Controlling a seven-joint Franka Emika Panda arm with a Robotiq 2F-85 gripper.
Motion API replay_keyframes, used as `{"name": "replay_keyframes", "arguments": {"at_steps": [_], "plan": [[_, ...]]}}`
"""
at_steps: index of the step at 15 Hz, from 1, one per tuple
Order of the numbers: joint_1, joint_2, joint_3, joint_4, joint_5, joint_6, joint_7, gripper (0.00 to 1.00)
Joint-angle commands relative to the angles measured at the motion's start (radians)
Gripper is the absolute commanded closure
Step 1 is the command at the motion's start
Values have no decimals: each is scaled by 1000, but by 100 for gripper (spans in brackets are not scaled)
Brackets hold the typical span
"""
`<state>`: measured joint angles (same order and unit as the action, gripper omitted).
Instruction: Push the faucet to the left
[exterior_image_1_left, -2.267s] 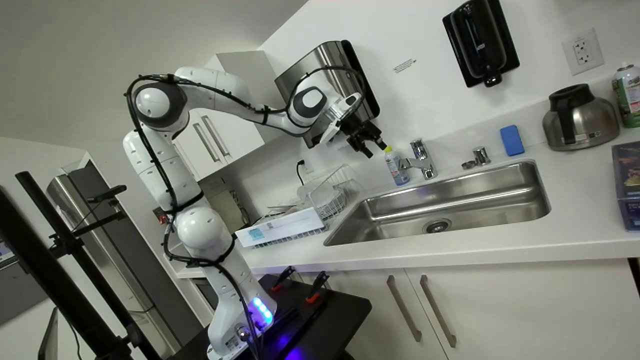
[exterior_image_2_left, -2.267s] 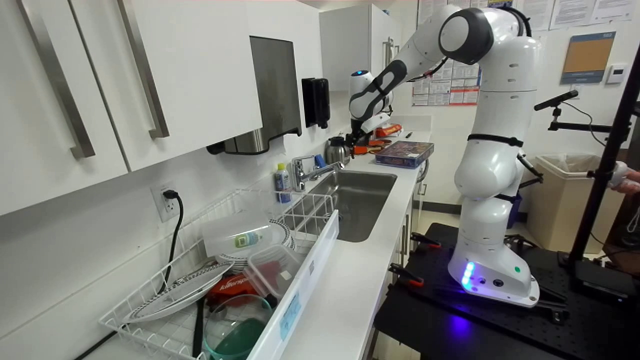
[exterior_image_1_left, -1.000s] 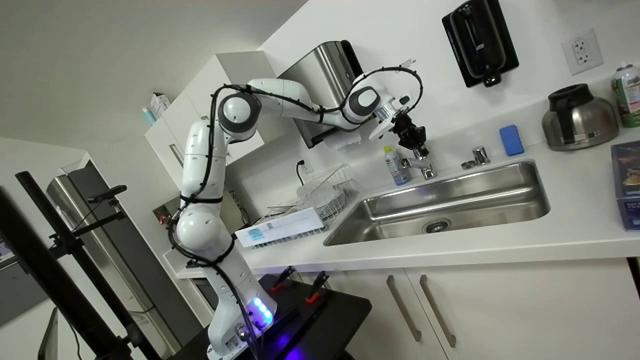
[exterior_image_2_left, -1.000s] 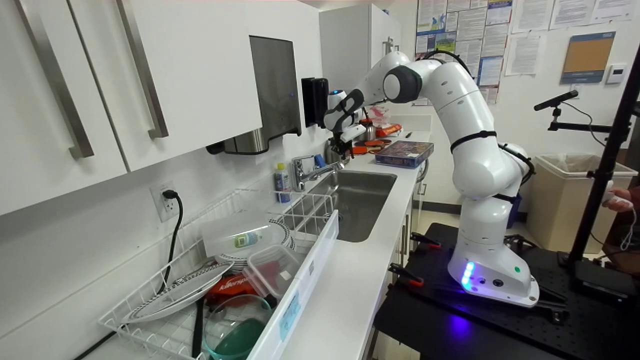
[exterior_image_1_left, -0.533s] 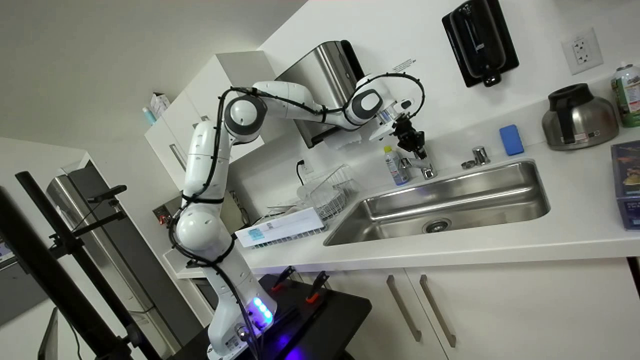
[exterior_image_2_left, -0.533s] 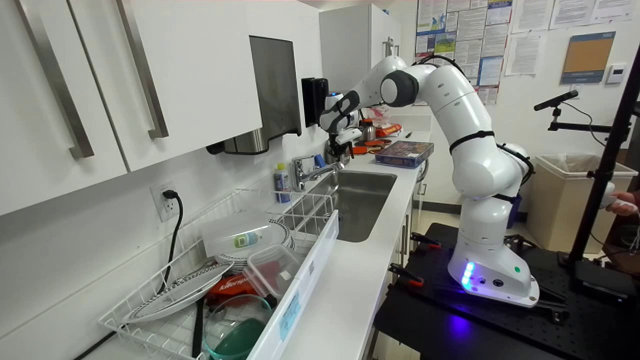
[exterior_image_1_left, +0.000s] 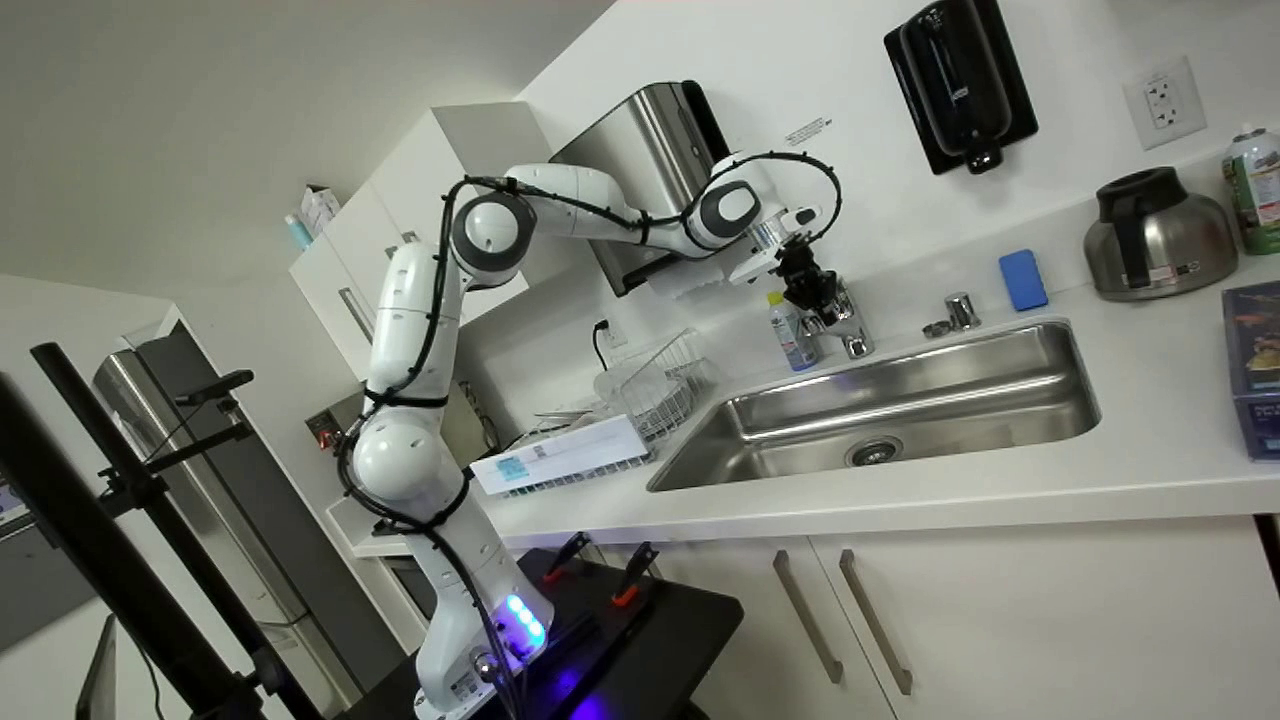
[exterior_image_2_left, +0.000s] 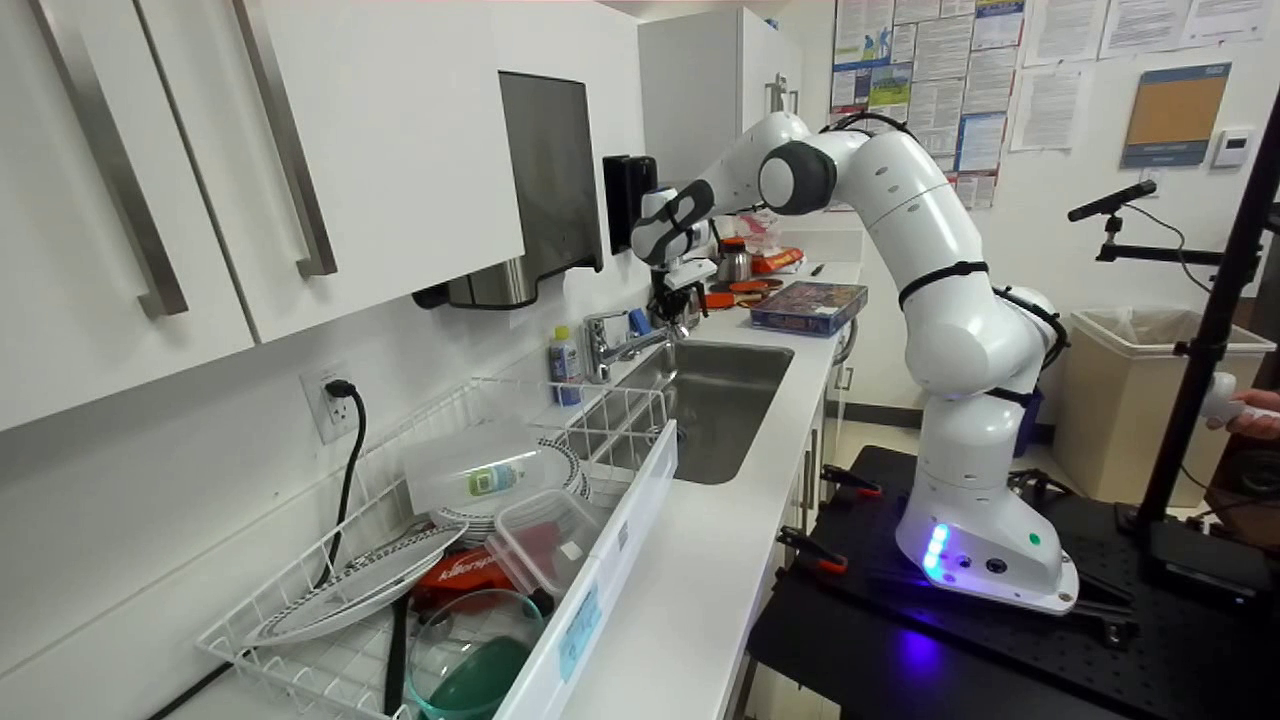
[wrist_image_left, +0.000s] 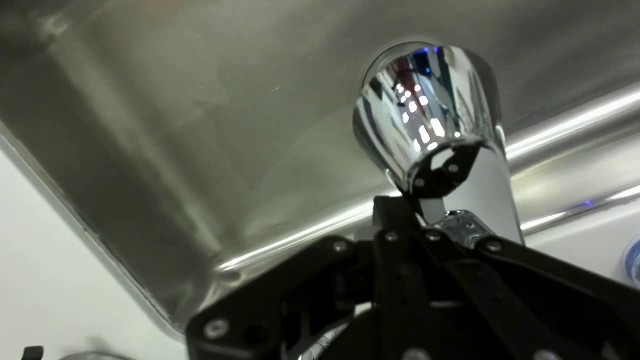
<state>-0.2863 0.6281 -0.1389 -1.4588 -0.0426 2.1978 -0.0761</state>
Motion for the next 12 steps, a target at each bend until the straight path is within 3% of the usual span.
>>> {"name": "replay_keyframes", "arguments": {"at_steps": [1, 7, 12], "plan": [[9, 10, 7, 41, 19, -79, -8, 100], [15, 7, 41, 30, 43, -90, -27, 100], [6, 8, 97, 11, 130, -64, -61, 100]]}}
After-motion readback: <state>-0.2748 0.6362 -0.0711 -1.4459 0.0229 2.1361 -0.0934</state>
